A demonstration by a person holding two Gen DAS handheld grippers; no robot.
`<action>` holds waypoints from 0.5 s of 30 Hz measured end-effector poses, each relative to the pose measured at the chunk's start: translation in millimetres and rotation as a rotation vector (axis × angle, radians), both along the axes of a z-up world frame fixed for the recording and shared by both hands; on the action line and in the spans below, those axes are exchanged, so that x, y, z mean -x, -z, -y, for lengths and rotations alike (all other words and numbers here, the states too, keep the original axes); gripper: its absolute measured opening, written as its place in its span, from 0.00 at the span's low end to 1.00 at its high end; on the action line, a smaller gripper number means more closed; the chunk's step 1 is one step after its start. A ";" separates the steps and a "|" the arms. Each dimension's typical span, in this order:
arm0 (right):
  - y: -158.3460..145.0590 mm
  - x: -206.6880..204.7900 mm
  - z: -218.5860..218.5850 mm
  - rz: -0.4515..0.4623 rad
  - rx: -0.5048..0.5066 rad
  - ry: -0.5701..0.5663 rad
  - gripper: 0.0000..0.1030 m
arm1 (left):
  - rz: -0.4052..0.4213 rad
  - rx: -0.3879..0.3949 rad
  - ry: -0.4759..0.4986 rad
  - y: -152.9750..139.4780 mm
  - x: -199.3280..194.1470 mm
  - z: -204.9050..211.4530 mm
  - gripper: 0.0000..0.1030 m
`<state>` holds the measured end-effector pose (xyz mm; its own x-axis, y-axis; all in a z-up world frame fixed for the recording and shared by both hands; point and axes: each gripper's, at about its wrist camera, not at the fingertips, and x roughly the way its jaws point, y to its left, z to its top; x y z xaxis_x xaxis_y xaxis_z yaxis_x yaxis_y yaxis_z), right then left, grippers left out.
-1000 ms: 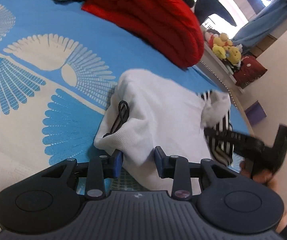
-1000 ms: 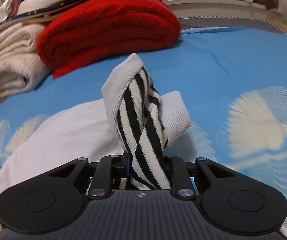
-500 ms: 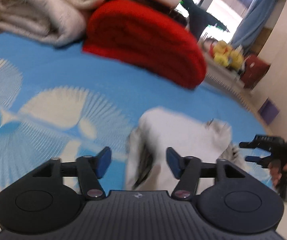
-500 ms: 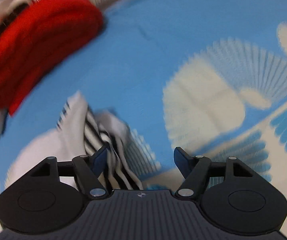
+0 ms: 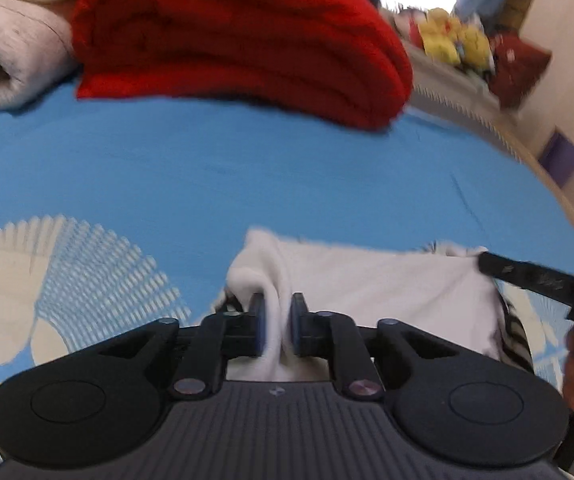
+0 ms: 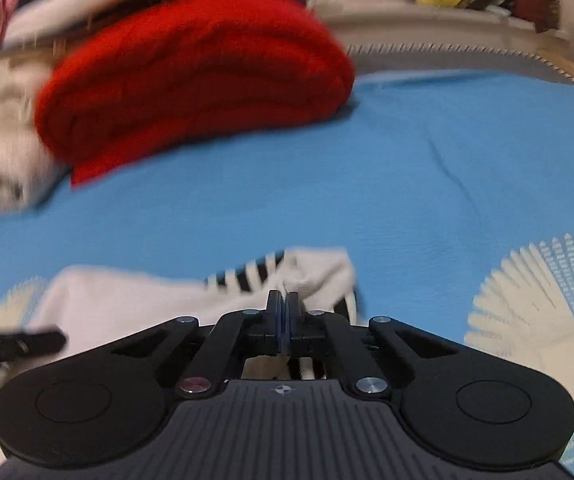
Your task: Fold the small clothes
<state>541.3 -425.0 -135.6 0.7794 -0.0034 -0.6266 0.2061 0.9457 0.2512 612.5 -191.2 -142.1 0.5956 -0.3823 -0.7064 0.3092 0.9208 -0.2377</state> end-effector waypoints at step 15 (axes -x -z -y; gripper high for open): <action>-29.0 103.0 12.6 0.089 -0.059 0.051 0.38 | 0.154 -0.056 -0.068 -29.4 61.1 -56.8 1.00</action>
